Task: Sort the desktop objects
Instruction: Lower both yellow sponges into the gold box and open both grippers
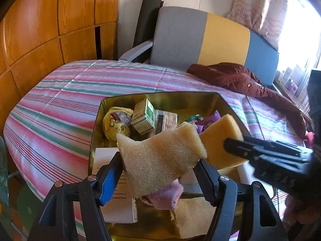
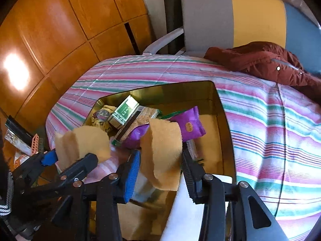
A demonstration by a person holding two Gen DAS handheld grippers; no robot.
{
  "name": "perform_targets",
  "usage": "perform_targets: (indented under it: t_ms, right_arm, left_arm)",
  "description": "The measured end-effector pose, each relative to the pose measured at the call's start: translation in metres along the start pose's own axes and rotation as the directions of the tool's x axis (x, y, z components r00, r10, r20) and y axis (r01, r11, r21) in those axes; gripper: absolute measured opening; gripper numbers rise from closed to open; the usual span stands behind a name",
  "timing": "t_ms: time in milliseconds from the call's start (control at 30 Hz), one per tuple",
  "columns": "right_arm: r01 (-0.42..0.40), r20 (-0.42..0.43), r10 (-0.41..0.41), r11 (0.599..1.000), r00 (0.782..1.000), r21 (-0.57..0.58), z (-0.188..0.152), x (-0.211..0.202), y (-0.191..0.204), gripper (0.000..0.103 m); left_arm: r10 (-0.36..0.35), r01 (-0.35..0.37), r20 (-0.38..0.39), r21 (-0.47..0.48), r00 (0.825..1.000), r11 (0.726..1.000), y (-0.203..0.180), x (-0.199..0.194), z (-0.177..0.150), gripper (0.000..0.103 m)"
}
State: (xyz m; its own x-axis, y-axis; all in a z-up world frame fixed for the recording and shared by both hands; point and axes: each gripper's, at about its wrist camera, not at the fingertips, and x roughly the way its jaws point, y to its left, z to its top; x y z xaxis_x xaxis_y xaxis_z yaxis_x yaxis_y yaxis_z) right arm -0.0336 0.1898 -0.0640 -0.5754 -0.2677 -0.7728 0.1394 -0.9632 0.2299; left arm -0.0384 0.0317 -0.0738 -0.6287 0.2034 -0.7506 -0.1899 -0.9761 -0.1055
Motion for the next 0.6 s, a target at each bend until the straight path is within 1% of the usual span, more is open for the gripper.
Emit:
perform_targets:
  t_ms: [67,300,400,500,600]
  right_arm:
    - [-0.004,0.006,0.004,1.0,1.0,0.011,-0.001,-0.002,-0.002,0.03]
    - [-0.003,0.004,0.003,1.0,1.0,0.013,0.003,0.009,-0.007,0.028]
    - [-0.003,-0.01,0.004,1.0,1.0,0.026,0.007,0.019,-0.012,0.028]
    - [-0.012,-0.021,0.014,0.999,1.0,0.05,0.009,0.023,-0.017,0.028]
    - [-0.008,-0.016,0.009,0.999,1.0,0.035,0.009,0.02,-0.014,0.028]
  left_arm:
    - [0.005,-0.005,-0.008,0.007,1.0,1.0,-0.001,0.005,-0.001,0.07]
    - [0.039,-0.038,-0.009,0.041,0.999,0.998,-0.008,0.022,0.005,0.07]
    - [0.07,-0.07,-0.001,0.05,0.998,0.996,-0.009,0.03,0.01,0.07]
    - [0.06,-0.06,-0.001,0.035,0.998,0.998,-0.007,0.033,0.016,0.071]
    - [0.065,-0.065,-0.001,0.044,0.998,0.997,-0.009,0.032,0.015,0.072]
